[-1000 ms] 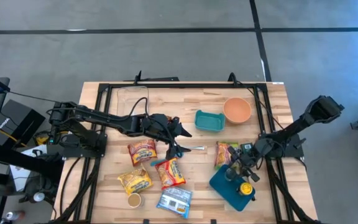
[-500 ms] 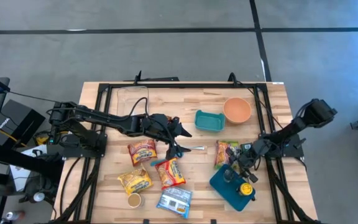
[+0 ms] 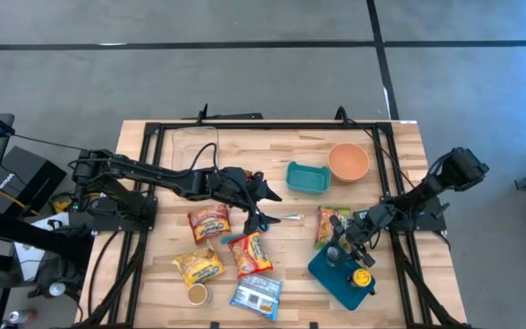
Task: Pick & Place Food Item
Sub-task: Put the black seasoning bottle into the blue bin
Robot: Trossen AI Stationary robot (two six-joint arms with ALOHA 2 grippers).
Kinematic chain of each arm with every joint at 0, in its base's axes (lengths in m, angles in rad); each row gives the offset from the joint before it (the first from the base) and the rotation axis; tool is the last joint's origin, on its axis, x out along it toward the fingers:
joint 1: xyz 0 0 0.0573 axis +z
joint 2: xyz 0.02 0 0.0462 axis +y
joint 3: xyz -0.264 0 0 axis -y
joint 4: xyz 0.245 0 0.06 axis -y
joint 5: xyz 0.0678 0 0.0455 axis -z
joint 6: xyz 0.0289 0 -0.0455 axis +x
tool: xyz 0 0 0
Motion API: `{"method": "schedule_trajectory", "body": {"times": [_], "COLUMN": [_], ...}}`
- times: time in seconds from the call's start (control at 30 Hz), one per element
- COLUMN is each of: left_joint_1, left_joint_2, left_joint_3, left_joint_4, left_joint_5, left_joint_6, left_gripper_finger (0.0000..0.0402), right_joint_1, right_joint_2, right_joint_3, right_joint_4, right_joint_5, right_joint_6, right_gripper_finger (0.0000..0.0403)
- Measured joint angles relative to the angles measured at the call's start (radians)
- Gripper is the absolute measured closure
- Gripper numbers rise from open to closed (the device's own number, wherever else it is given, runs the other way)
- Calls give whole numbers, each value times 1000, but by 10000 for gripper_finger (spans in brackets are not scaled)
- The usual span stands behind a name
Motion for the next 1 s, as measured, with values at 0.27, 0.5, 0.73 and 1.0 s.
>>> {"method": "schedule_trajectory", "body": {"times": [0.27, 0.5, 0.73, 1.0], "left_joint_1": [0, 0, 0, 0], "left_joint_2": [0, 0, 0, 0], "left_joint_3": [0, 0, 0, 0], "left_joint_4": [0, 0, 0, 0], "left_joint_5": [0, 0, 0, 0], "left_joint_6": [0, 0, 0, 0], "left_gripper_finger": [79, 79, 79, 79], "right_joint_1": [0, 7, 6, 6], "right_joint_2": [8, 8, 8, 8], "right_joint_3": [0, 2, 2, 2], "right_joint_4": [5, 6, 6, 7], "right_joint_5": [0, -1, -1, -1], "right_joint_6": [-22, 22, 20, 20], "right_gripper_finger": [189, 185, 184, 182]}}
